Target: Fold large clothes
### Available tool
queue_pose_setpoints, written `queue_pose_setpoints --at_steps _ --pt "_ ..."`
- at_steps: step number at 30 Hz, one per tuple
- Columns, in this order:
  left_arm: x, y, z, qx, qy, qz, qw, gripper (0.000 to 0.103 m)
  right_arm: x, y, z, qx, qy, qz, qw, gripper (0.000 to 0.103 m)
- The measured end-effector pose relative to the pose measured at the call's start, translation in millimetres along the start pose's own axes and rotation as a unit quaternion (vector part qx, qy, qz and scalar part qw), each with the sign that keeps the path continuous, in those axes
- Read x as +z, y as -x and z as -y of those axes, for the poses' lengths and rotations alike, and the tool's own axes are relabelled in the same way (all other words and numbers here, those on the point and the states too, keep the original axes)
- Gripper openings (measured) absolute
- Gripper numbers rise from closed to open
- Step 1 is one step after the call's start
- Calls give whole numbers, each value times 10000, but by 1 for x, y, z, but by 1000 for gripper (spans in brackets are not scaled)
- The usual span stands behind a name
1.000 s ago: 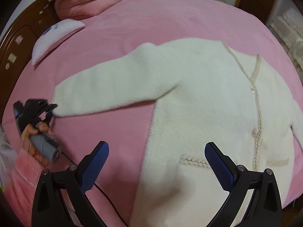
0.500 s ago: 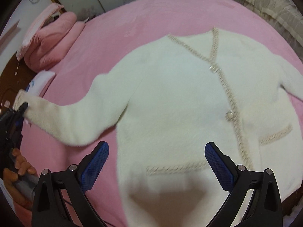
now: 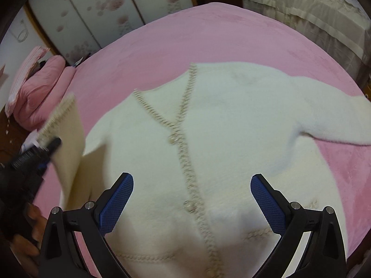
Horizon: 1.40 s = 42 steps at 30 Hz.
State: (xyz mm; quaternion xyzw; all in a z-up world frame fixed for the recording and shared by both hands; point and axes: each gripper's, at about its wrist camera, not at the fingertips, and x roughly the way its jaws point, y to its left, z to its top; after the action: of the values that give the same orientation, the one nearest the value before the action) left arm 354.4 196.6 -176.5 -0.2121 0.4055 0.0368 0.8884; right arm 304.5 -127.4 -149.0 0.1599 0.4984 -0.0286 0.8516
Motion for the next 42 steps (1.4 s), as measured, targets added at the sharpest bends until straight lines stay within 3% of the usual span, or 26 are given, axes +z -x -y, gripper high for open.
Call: queue_pose_setpoints --at_steps 2,4,5,6,8,9,12,13,16,18,22,25,31,35,42 --pt "-29 -22 23 220 -154 -515 9983 8 6 -7 18 -5 9 -82 10000 103" --pt "-43 -47 39 399 -393 -1240 9907 16 8 -13 32 5 6 -174 9998 103" --pt "-48 -55 43 419 -493 -1489 9867 27 9 -15 37 40 -21 -213 9998 103" --pt "-56 -58 45 383 -555 -1634 9843 47 10 -18 44 114 -72 -265 9996 103" --pt "-66 -50 56 276 -689 -1656 9834 73 6 -26 45 240 -149 -370 9989 103" --pt "-64 -46 47 269 -728 -1602 9840 77 4 -28 47 326 -198 -423 9984 103" --pt "-65 -33 38 291 -879 -1487 9845 77 -5 -37 41 614 -349 -581 9958 101" --pt "-66 -31 32 367 -938 -1501 9835 77 -7 -41 38 762 -408 -635 9942 95" --pt "-80 -22 8 885 -1185 -1598 9760 77 -15 -60 28 1211 -736 -1034 9845 76" --pt "-82 -18 -13 1274 -1262 -1693 9691 77 -22 -73 16 1431 -891 -1323 9768 70" --pt "-94 -14 -63 1628 -941 -1875 9641 77 -34 -93 -13 1713 -954 -1667 9663 56" --pt "-95 -13 -98 1712 -590 -1892 9651 77 -45 -104 -35 1923 -1060 -1845 9580 53" --pt "-95 -16 -133 1725 -240 -1749 9691 76 -63 -111 -66 1831 -1033 -1766 9616 41" --pt "-98 -15 -146 1635 -63 -1511 9749 76 -63 -110 -74 1544 -1104 -1566 9693 33" --pt "-98 -39 -149 1612 -13 -1317 9781 57 -59 -107 -98 1280 -747 -1312 9802 31"
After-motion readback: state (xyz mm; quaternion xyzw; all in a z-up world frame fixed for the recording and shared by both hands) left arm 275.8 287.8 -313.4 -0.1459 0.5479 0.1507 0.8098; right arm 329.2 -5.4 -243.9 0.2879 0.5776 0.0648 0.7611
